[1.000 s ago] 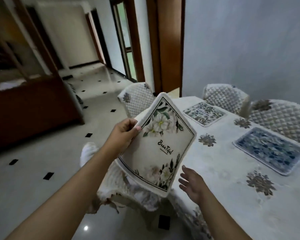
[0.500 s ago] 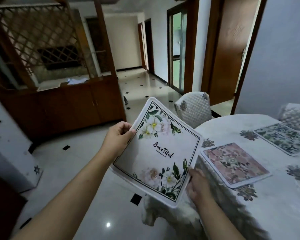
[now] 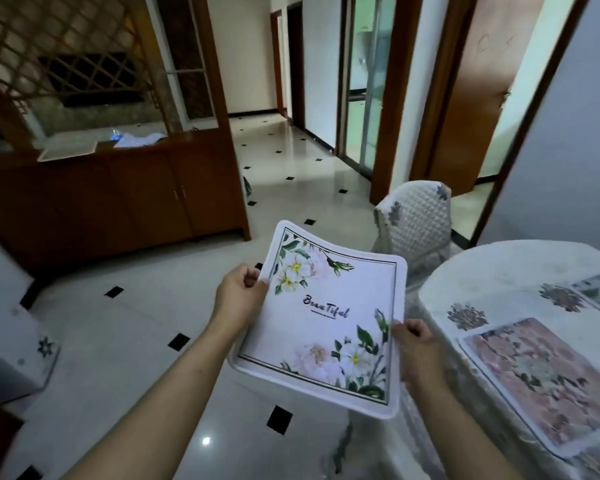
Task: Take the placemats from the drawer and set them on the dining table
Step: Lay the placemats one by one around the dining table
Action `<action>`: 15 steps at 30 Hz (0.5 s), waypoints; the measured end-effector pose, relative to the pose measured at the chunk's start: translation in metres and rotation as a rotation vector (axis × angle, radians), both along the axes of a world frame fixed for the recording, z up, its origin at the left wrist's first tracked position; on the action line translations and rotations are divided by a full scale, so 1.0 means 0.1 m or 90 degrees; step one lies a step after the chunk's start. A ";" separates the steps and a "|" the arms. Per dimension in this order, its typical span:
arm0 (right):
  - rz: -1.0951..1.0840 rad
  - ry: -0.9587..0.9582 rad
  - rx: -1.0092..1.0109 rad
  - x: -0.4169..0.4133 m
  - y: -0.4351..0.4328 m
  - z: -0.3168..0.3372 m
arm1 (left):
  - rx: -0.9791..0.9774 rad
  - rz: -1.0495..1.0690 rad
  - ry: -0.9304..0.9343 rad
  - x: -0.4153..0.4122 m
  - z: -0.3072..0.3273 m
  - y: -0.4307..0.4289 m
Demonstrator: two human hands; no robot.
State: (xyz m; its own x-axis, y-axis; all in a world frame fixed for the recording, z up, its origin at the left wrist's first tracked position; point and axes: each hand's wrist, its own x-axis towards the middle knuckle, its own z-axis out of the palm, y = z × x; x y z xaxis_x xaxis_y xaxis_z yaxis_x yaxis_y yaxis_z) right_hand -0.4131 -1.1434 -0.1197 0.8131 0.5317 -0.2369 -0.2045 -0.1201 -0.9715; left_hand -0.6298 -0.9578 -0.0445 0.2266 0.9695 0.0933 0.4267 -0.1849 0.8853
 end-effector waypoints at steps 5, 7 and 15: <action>0.050 -0.112 -0.043 0.48 1.09 0.03 | -0.031 0.014 0.081 0.24 -0.04 0.96; 0.064 -0.156 -0.060 0.59 1.52 0.09 | -0.036 0.009 0.115 0.32 -0.04 1.34; 0.044 -0.180 -0.079 0.92 3.19 0.00 | -0.050 -0.023 0.131 0.66 -0.30 3.04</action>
State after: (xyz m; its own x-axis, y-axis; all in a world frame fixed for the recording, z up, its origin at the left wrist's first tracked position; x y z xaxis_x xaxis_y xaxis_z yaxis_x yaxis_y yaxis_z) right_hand -0.3212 -0.8241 -0.1196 0.8189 0.5693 -0.0732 0.0844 -0.2456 -0.9657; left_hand -0.5639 -0.6543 -0.0742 0.2677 0.9629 -0.0345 0.5943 -0.1368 0.7925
